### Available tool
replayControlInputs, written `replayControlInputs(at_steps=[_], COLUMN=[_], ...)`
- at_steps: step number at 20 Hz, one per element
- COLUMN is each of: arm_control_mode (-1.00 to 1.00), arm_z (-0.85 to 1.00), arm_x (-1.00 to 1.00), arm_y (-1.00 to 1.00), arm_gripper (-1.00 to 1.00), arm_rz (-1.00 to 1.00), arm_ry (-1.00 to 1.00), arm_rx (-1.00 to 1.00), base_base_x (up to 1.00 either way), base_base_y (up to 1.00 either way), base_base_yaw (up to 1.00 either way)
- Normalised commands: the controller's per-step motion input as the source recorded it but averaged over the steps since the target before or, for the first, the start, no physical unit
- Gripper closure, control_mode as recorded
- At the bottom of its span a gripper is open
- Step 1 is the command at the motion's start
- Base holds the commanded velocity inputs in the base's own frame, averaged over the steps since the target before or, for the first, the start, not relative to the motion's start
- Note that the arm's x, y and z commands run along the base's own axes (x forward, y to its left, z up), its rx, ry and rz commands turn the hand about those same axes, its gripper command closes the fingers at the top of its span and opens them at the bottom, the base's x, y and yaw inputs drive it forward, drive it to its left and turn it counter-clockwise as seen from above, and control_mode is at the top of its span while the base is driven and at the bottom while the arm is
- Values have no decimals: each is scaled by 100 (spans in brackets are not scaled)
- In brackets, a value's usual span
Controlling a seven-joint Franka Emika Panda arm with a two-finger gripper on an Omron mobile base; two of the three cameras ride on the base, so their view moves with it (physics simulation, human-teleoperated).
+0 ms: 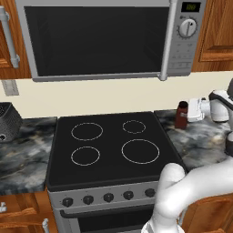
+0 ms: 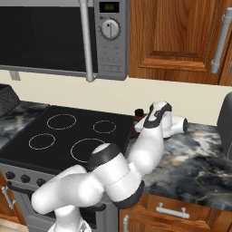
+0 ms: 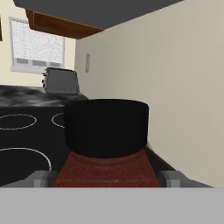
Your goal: Collect the paprika, ketchup, and shaker from the cabinet and place them next to the stove.
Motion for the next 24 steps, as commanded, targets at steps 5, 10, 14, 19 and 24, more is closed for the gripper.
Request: replayControlInputs(at_steps=[5, 10, 14, 19, 24], arm_control_mode=[-100, -100, -100, -100, -100], arm_z=[-30, -35, -39, -37, -33], arm_x=[31, 28, 30, 29, 10], arm_y=[-18, -5, -1, -3, -2], arm_gripper=[100, 100, 100, 100, -100], arm_rz=[2, 4, 5, 5, 5], arm_ry=[1, 1, 2, 1, 0], arm_rx=[0, 0, 0, 0, -1], base_base_x=[0, 0, 0, 0, 0], base_base_y=[0, 0, 0, 0, 0], base_base_yaw=[0, 0, 0, 0, 0])
